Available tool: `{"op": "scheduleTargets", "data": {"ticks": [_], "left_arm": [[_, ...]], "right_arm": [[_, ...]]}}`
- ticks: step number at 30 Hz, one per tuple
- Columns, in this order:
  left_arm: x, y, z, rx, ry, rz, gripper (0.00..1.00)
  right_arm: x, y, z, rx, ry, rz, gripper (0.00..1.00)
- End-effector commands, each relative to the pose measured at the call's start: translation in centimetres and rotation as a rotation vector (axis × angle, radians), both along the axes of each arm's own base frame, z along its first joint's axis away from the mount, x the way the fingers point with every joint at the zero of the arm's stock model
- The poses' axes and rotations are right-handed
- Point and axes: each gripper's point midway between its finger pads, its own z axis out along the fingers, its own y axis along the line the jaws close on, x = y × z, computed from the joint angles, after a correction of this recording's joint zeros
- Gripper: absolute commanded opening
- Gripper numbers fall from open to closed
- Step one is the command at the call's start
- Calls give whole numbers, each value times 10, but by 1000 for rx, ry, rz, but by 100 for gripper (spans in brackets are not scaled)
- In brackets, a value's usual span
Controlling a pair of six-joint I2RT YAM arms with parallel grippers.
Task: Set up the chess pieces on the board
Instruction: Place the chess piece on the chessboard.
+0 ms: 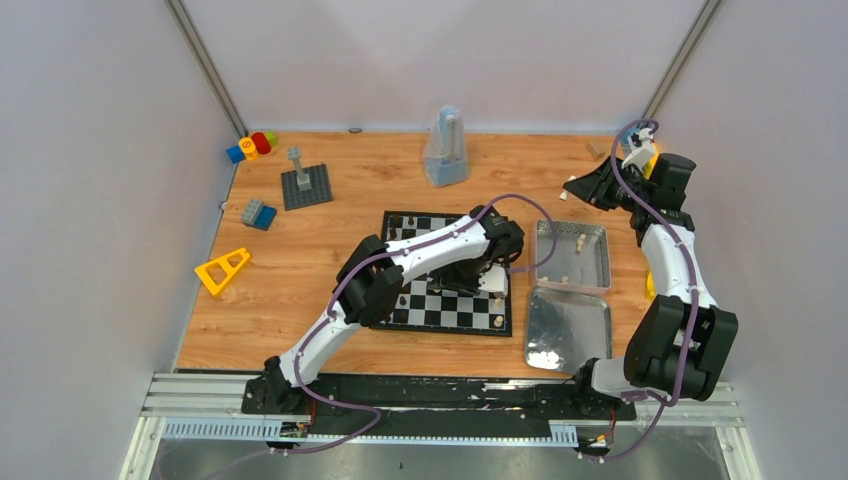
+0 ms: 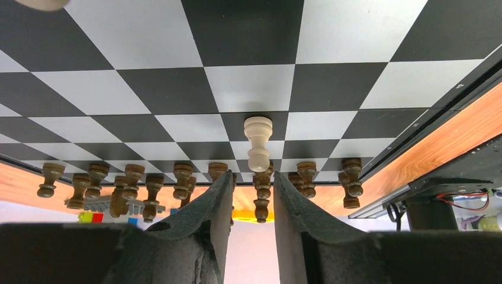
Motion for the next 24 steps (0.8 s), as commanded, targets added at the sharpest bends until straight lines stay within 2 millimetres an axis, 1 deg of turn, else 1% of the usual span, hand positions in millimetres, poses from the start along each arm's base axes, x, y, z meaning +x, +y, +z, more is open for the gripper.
{"op": "scheduleTargets", "data": {"ticks": [1, 4, 8, 9, 10, 11, 12, 13, 14, 15, 16, 17, 18, 19, 20, 21, 22, 23, 24], "left_arm": [[-9, 12, 20, 60, 23, -27, 42], [-10, 11, 28, 36, 16, -26, 48], [-12, 5, 49, -55, 8, -20, 61], [-11, 2, 59, -100, -3, -21, 66], [-12, 0, 63, -139, 9, -11, 69], [-10, -3, 74, -198, -5, -9, 71], [-6, -7, 86, -275, -14, 9, 72], [-6, -7, 89, -306, -10, 20, 73], [-2, -10, 101, -389, -7, 44, 73], [-5, -13, 104, -437, 23, 64, 73], [4, -13, 117, -508, 3, 90, 73], [1, -17, 122, -567, 38, 118, 73], [13, -16, 135, -641, 18, 150, 73], [9, -20, 141, -705, 61, 183, 73], [23, -17, 154, -774, 37, 219, 73], [30, -14, 160, -832, 62, 276, 73], [38, -16, 171, -896, 44, 290, 74], [45, -12, 177, -947, 67, 347, 74], [52, -13, 187, -1002, 51, 359, 74]], "right_arm": [[-1, 0, 21, -35, -95, 18, 0], [-1, 0, 25, -39, -106, 22, 0], [-6, 5, 28, -55, -123, 60, 0], [-8, 6, 28, -64, -130, 76, 0], [-11, 8, 28, -75, -143, 94, 0], [-13, 11, 27, -89, -156, 111, 0], [-15, 13, 25, -104, -168, 127, 0], [-17, 17, 24, -122, -183, 145, 0], [-19, 24, 23, -144, -204, 171, 0], [-21, 30, 21, -163, -220, 193, 0], [-22, 34, 22, -186, -242, 207, 0], [-23, 43, 21, -206, -263, 234, 0], [-23, 50, 21, -223, -279, 253, 0], [-23, 56, 20, -229, -289, 270, 0], [-22, 63, 19, -229, -298, 288, 0], [-22, 70, 17, -229, -308, 308, 0], [-21, 78, 17, -253, -342, 337, 0], [-21, 86, 15, -265, -361, 360, 0], [-22, 96, 14, -281, -388, 391, 0]]}}
